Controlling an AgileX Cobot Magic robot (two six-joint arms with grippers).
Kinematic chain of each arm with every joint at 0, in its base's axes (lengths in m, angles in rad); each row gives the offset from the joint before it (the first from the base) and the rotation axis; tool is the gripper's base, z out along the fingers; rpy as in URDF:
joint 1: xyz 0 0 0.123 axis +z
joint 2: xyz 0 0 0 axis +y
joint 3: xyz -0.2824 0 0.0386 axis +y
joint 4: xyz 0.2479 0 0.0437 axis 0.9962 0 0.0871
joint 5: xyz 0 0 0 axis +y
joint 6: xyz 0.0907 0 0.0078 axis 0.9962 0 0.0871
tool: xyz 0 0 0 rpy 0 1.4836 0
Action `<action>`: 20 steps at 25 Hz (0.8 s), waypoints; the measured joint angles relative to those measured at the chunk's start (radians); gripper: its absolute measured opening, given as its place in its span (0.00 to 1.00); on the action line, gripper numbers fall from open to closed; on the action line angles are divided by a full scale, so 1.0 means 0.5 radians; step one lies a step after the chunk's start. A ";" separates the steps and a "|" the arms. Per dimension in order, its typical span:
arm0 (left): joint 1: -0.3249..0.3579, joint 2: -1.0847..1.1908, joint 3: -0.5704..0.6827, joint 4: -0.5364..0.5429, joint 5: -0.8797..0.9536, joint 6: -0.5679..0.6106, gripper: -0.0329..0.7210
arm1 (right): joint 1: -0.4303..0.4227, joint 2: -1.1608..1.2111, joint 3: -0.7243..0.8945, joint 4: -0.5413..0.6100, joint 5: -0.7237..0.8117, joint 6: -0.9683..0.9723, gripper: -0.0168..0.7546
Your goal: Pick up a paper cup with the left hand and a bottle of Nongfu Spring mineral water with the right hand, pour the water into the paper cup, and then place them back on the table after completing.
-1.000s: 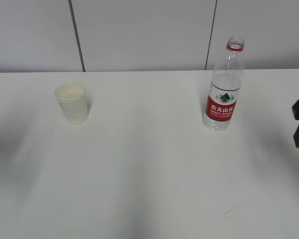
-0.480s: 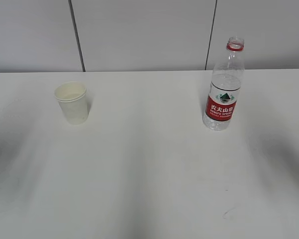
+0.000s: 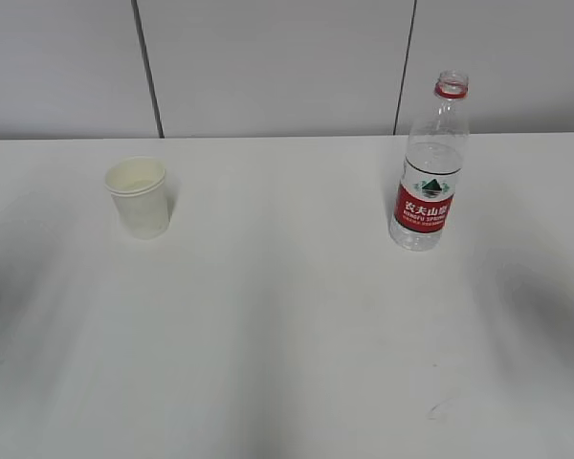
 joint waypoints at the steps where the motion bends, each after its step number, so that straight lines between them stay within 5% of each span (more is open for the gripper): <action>1: 0.000 -0.056 0.019 0.000 0.000 0.000 0.68 | 0.000 -0.048 0.026 0.023 0.000 -0.009 0.65; 20: 0.000 -1.217 0.223 0.026 0.070 0.004 0.65 | 0.000 -1.468 0.279 -0.084 0.078 -0.155 0.65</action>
